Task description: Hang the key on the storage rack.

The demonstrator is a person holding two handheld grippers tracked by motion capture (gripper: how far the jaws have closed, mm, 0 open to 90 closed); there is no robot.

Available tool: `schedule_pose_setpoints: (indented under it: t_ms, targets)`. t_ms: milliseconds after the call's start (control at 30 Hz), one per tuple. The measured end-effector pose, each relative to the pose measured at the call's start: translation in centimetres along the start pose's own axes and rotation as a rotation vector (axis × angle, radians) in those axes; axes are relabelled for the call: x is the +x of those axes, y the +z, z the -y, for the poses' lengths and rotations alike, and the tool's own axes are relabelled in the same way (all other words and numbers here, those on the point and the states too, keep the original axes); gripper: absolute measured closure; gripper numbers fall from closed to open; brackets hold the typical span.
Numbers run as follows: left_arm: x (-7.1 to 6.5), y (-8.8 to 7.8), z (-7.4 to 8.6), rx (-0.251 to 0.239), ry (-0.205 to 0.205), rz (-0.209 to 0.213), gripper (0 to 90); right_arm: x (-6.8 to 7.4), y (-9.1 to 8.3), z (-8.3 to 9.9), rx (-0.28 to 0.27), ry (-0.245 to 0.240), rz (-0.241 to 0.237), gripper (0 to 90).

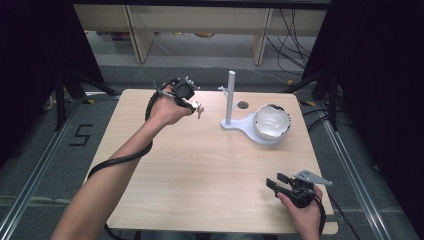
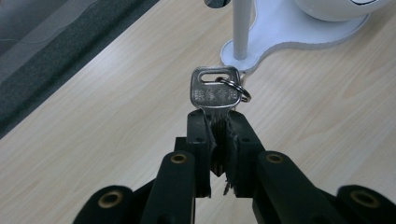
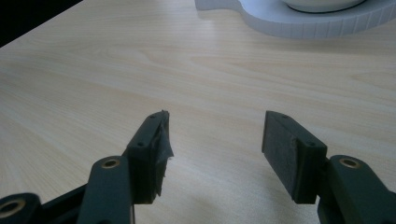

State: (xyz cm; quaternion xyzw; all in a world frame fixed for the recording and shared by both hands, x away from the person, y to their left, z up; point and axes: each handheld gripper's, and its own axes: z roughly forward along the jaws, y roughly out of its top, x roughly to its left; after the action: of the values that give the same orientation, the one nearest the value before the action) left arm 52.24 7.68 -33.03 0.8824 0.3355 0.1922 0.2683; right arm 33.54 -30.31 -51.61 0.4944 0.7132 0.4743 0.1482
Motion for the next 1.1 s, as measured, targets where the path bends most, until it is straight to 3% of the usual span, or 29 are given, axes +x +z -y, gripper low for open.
schedule_pose_setpoints:
  t_ms: [167,333,367,533,833,933,1000,1100]
  targets:
    - [0.0,0.2,-1.2,-0.005,0.004,-0.017,80.8,0.1,0.1,0.0,0.003,0.007,0.006,42.5]
    - [-0.1,0.4,-2.1,-0.042,-0.005,-0.033,80.8,0.0,0.0,0.0,0.0,0.008,-0.01,42.5]
    - [-0.1,0.4,-2.3,-0.042,0.003,-0.031,80.8,0.2,-0.1,0.0,0.0,0.034,-0.008,42.5]
    - [-0.3,0.6,-3.1,-0.072,-0.002,-0.035,80.8,0.0,-0.1,0.0,-0.006,0.008,0.011,42.5]
    - [-0.7,0.5,-4.5,-0.112,0.012,-0.032,80.8,0.3,-0.1,0.0,-0.003,0.029,-0.004,42.5]
    - [-0.9,0.3,-5.2,-0.125,0.012,-0.029,80.8,0.2,-0.1,0.0,-0.01,0.016,0.0,42.5]
    - [-1.0,0.3,-5.5,-0.132,0.019,-0.03,80.7,0.4,-0.2,0.0,0.011,0.051,-0.006,42.5]
    - [-1.1,0.4,-6.0,-0.138,0.029,-0.031,80.8,0.2,-0.1,0.1,0.001,0.027,0.006,42.4]
